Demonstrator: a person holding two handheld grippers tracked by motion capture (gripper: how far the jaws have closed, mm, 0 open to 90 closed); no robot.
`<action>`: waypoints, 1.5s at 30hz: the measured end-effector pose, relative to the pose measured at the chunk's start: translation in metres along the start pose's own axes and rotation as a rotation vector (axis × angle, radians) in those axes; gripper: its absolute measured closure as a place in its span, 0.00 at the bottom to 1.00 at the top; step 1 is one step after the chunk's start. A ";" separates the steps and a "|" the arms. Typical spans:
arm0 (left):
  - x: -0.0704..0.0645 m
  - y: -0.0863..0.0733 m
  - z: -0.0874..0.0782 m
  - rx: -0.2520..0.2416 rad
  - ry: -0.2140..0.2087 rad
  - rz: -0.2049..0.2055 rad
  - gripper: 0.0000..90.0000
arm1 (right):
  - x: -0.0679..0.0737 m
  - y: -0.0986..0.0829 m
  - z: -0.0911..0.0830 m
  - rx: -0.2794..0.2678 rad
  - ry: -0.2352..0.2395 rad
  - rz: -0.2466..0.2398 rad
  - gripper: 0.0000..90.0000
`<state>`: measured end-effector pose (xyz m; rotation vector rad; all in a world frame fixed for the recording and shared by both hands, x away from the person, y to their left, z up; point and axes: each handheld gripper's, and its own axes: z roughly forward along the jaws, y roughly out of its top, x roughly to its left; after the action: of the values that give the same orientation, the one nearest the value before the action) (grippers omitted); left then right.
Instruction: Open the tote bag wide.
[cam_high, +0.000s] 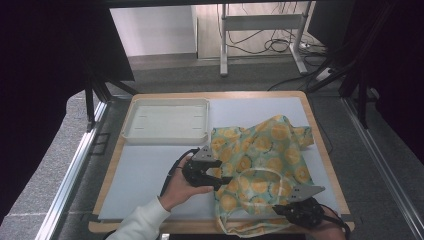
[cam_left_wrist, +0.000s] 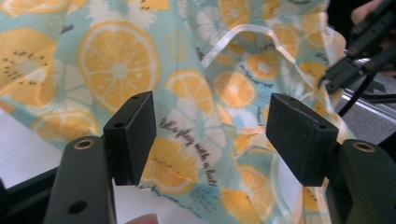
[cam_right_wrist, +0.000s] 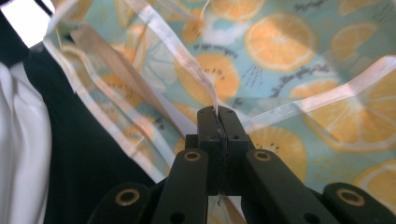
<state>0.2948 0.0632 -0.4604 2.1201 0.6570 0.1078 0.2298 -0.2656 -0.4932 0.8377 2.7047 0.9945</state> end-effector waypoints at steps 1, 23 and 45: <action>0.000 0.000 0.000 0.000 0.000 0.000 0.37 | 0.000 0.000 0.000 0.000 0.000 0.000 0.99; -0.028 0.006 0.042 0.094 -0.125 0.068 0.39 | -0.023 0.000 -0.014 -0.084 -0.016 0.086 0.99; -0.018 -0.006 0.091 0.248 -0.046 0.095 0.70 | -0.030 -0.001 -0.022 -0.150 -0.041 0.133 0.99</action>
<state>0.3047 -0.0096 -0.5171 2.3855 0.5663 0.0303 0.2476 -0.2950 -0.4782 1.0076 2.5307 1.1771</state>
